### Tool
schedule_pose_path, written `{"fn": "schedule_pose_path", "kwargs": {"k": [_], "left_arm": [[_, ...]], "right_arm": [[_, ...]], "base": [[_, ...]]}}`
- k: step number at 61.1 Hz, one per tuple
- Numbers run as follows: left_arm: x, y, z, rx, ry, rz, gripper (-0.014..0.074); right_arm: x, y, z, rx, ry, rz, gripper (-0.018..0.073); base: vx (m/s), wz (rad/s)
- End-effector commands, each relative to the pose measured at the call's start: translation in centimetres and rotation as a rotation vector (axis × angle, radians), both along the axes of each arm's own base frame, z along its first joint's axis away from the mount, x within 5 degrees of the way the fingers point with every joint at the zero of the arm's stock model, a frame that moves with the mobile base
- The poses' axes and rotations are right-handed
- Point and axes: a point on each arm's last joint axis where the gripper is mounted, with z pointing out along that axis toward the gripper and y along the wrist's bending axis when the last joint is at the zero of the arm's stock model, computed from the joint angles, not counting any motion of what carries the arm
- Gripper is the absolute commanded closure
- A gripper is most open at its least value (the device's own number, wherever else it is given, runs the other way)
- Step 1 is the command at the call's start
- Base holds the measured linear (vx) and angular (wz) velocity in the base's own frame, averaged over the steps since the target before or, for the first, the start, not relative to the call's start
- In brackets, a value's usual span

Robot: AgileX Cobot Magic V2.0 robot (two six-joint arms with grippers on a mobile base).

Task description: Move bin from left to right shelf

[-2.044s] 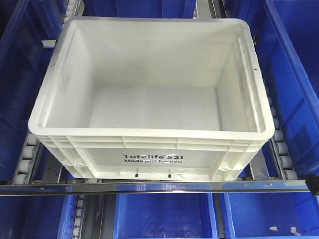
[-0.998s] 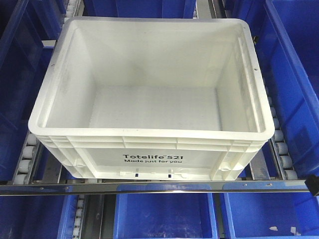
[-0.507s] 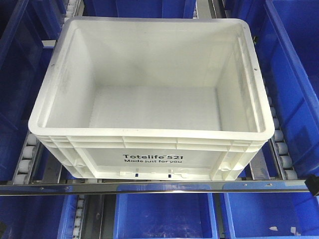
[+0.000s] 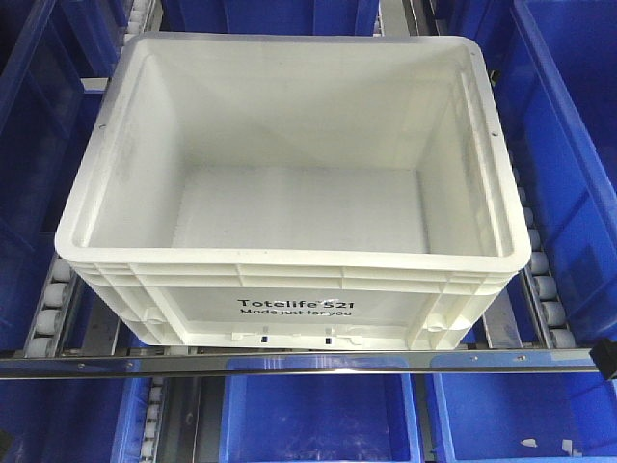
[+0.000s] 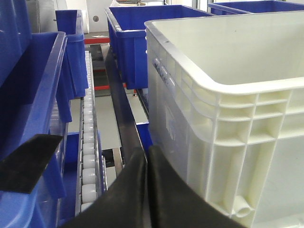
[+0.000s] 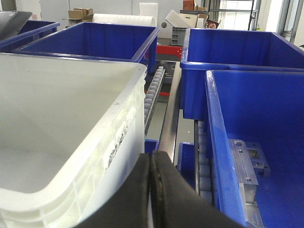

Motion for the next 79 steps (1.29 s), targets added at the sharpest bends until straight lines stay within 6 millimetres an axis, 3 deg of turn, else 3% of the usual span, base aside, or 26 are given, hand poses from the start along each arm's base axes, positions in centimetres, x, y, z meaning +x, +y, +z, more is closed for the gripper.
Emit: {"fn": "schedule_pose_path", "kwargs": {"k": [1,25,42,45,79], "left_arm": [[-0.2,0.1,1.4,-0.035,-0.101,0.000,0.0605],[-0.2,0.1,1.4,-0.035,-0.101,0.000,0.0605],[-0.2,0.1,1.4,-0.035,-0.101,0.000,0.0605],[-0.2,0.1,1.4,-0.035,-0.101,0.000,0.0604],[-0.2,0.1,1.3,-0.035,-0.099,0.000,0.0604]], "right_arm": [[0.2,-0.3,1.3,0.006,-0.064,-0.032,0.0567],[0.0,0.0,0.7,-0.091,-0.040,-0.001,0.0567],[-2.1,-0.4,-5.7,0.113,-0.052,-0.004,0.0567],[-2.5,-0.4,-6.1,0.129,-0.041,0.002,0.0567],[-2.8,-0.4,-6.2,0.125,-0.035,0.004,0.0567]], "base": [[0.00,0.00],[0.00,0.00],[0.00,0.00],[0.00,0.00],[0.00,0.00]]}}
